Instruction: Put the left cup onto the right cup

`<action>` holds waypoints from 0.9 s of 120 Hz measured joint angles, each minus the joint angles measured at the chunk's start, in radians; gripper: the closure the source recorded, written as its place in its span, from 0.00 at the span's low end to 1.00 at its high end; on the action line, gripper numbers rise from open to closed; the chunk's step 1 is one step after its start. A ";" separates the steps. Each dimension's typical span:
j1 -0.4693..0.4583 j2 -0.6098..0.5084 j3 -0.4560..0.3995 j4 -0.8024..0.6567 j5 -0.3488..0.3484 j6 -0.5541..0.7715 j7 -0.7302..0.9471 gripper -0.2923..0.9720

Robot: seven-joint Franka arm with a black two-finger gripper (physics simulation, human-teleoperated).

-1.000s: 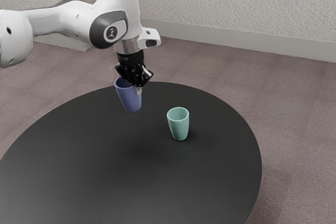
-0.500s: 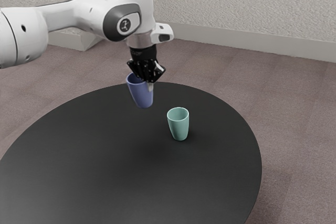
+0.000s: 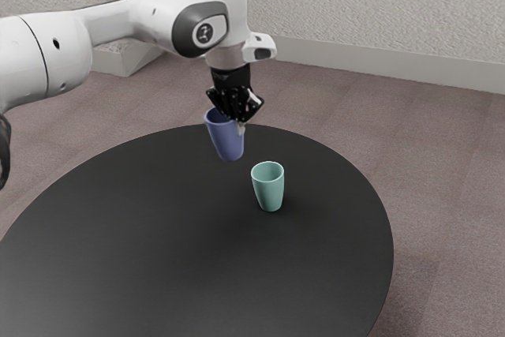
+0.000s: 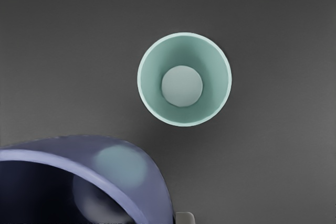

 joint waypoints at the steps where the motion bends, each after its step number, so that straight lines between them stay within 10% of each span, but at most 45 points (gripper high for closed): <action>1: 0.000 0.002 0.000 0.003 0.000 -0.001 0.000 0.85; 108: -0.029 0.213 -0.049 0.272 0.053 -0.106 -0.010 0.85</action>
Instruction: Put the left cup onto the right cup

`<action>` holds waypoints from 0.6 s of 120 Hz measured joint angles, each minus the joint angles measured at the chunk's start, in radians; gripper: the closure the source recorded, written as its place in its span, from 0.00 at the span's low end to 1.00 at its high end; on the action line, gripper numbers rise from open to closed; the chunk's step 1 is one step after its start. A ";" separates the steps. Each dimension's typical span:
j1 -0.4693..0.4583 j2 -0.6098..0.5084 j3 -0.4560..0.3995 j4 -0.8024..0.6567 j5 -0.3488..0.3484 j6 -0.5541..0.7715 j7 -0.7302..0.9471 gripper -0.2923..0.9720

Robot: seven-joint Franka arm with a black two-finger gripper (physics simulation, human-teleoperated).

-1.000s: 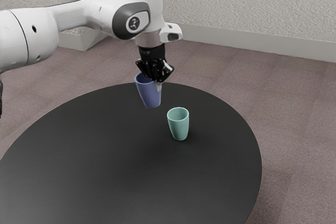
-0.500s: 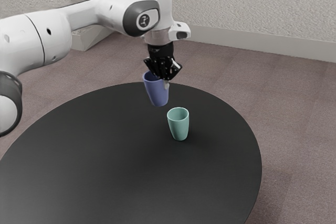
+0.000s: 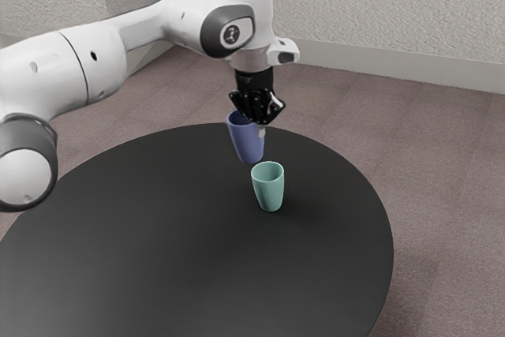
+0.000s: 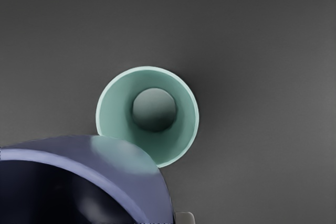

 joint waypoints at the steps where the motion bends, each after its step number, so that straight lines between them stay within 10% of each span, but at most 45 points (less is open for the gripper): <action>1: -0.001 0.003 0.000 0.003 0.000 0.000 0.000 0.85; 72: -0.027 0.105 0.000 0.123 0.031 -0.005 0.004 0.85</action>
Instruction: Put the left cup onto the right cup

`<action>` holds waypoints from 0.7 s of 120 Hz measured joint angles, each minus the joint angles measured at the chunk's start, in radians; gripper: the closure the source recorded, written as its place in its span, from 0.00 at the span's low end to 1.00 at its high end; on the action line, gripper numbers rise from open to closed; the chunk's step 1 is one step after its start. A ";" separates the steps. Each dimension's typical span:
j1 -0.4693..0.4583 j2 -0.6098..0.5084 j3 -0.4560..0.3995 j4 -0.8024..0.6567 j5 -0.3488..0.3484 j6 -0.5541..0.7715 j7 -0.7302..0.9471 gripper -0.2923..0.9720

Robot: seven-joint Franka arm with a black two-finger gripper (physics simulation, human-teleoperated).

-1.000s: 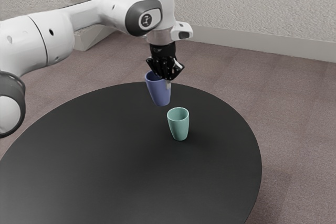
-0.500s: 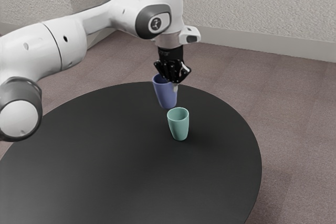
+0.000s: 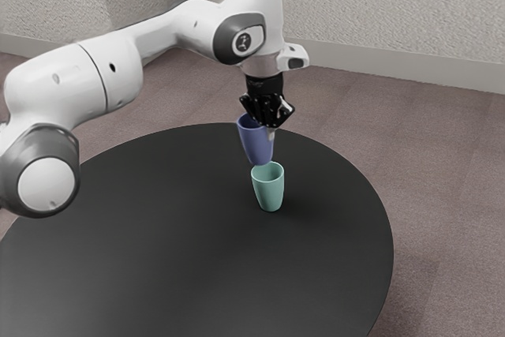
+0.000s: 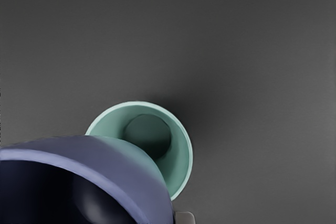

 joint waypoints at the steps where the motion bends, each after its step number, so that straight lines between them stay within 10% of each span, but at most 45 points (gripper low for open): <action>1: 0.000 0.002 0.000 0.002 0.001 0.000 0.000 0.85; 84: -0.026 0.053 -0.004 0.046 0.017 0.002 0.003 0.85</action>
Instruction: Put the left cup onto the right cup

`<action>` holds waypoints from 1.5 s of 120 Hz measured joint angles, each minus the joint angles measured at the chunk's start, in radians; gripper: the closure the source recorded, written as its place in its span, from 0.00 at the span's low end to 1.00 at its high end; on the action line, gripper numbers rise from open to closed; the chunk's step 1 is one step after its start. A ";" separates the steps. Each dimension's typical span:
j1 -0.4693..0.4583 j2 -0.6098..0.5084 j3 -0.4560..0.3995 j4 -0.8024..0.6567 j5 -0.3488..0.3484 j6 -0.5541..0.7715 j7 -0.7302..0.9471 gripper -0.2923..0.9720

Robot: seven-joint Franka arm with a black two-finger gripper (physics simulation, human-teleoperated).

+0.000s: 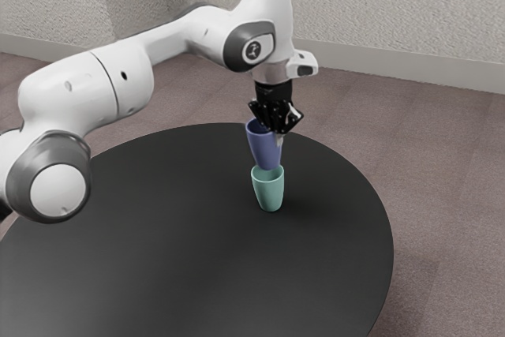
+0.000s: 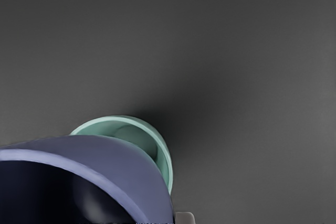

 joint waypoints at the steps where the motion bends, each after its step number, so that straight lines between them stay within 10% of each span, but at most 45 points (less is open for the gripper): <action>1: 0.000 0.001 0.000 0.000 0.000 0.000 0.000 0.85; 180: -0.001 0.021 0.018 -0.013 0.020 0.031 0.000 0.85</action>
